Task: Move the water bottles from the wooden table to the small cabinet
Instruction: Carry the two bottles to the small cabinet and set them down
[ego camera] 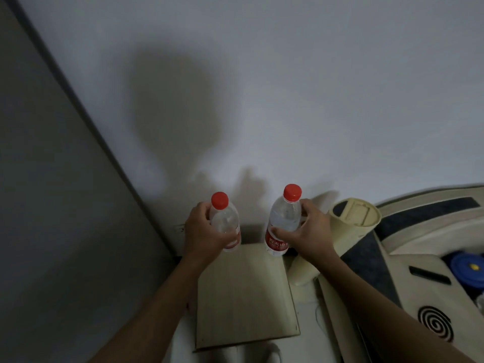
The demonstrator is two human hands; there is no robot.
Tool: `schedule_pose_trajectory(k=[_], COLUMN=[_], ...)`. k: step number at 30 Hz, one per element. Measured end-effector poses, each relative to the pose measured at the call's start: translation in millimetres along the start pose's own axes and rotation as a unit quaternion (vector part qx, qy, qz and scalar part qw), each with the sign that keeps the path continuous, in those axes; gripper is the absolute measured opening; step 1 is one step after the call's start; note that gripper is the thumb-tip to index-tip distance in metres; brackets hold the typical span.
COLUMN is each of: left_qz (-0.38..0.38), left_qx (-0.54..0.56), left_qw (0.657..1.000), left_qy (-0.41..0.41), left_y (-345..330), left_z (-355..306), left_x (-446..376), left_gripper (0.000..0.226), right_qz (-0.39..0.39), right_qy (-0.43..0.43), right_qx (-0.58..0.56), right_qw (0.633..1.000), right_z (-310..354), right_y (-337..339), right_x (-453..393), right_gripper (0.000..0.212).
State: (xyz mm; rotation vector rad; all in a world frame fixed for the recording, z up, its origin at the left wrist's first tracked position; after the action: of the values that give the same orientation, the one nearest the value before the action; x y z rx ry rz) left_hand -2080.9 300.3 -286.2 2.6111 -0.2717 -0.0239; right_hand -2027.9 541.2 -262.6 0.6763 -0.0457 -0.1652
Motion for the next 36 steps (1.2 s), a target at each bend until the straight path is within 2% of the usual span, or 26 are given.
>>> schedule_pose_trajectory(k=[7, 16, 27, 36], left_qz=[-0.001, -0.011, 0.01, 0.001], left_qx=[-0.003, -0.022, 0.008, -0.019], left_qw=[1.0, 0.999, 0.997, 0.998], left_qy=[0.021, 0.035, 0.077, 0.065], left_y=[-5.9, -32.9, -82.3, -101.7], left_z=[37.1, 97.8, 218.3, 282.3], left_x=[-26.1, -53.1, -52.1, -73.0], left_gripper=[0.067, 0.065, 0.069, 0.065], right_qz=[0.028, 0.084, 0.083, 0.069], right_qy=[0.013, -0.029, -0.052, -0.037], right_qx=[0.008, 0.012, 0.007, 0.006], right_qw=[0.999, 0.996, 0.995, 0.997], right_z=[-24.0, -98.0, -181.6, -223.1], right_y=[-32.2, -88.2, -166.7, -232.9], right_x=[-28.3, -45.8, -44.7, -69.1], right_gripper=[0.063, 0.074, 0.072, 0.073])
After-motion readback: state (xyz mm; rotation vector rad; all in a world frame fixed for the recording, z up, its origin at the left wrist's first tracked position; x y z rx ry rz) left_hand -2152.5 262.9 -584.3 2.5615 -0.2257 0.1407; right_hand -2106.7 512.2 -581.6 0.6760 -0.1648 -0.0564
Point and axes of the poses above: each hand's wrist, its own x-axis away from the middle knuckle, its own y-axis out of the back of the hand, z = x × y, the point moved 5 cm from there along -x, towards the middle knuckle, and after that the axes turned 11 degrees about z, right-handed, at the moved point
